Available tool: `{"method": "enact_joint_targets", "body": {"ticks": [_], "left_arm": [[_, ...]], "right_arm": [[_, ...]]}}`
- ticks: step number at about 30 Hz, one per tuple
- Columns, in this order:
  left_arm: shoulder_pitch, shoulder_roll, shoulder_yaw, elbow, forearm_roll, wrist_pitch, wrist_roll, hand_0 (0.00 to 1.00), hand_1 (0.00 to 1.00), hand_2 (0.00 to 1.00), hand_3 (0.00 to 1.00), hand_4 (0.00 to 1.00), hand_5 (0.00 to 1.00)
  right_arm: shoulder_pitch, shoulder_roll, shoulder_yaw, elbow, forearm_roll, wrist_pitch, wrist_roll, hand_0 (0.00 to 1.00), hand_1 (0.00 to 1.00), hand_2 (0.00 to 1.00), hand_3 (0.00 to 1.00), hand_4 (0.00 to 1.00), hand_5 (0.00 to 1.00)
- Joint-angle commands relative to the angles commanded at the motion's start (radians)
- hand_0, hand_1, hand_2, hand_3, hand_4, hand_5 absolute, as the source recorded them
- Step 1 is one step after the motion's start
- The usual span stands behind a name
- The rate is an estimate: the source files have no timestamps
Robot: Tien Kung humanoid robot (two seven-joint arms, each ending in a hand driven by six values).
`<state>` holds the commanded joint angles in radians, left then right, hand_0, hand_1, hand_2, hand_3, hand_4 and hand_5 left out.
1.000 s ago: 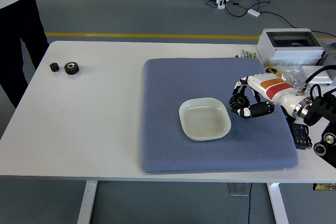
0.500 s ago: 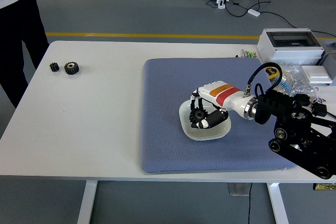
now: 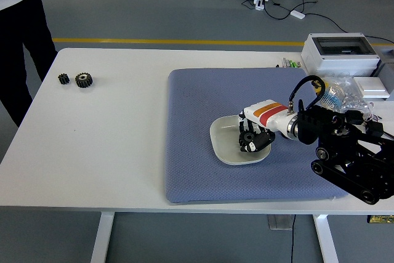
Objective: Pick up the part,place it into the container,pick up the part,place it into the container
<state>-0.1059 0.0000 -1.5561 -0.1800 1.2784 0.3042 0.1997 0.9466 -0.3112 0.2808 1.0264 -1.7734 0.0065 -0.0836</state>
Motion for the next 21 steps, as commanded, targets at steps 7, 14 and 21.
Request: {"method": "enact_joint_targets", "body": {"ticks": [7, 14, 21], "left_arm": [[-0.001, 0.0, 0.002, 0.0, 0.005, -0.004, 0.003, 0.682, 0.649, 0.712, 0.594, 0.693, 0.663], [0.001, 0.0, -0.003, 0.0, 0.008, -0.004, 0.002, 0.681, 0.647, 0.711, 0.593, 0.691, 0.661], [0.003, 0.0, -0.005, 0.0, 0.013, -0.006, 0.003, 0.682, 0.647, 0.71, 0.593, 0.689, 0.659]], "right_arm": [[0.0, 0.007, 0.014, -0.017, 0.015, 0.002, 0.015, 0.221, 0.431, 0.832, 0.998, 0.998, 0.578], [-0.004, -0.018, 0.05, 0.019, 0.003, 0.017, 0.011, 0.223, 0.435, 0.852, 0.998, 0.998, 0.597], [0.0, -0.057, 0.121, 0.097, -0.043, 0.082, -0.023, 0.221, 0.439, 0.838, 0.998, 0.998, 0.598]]}}
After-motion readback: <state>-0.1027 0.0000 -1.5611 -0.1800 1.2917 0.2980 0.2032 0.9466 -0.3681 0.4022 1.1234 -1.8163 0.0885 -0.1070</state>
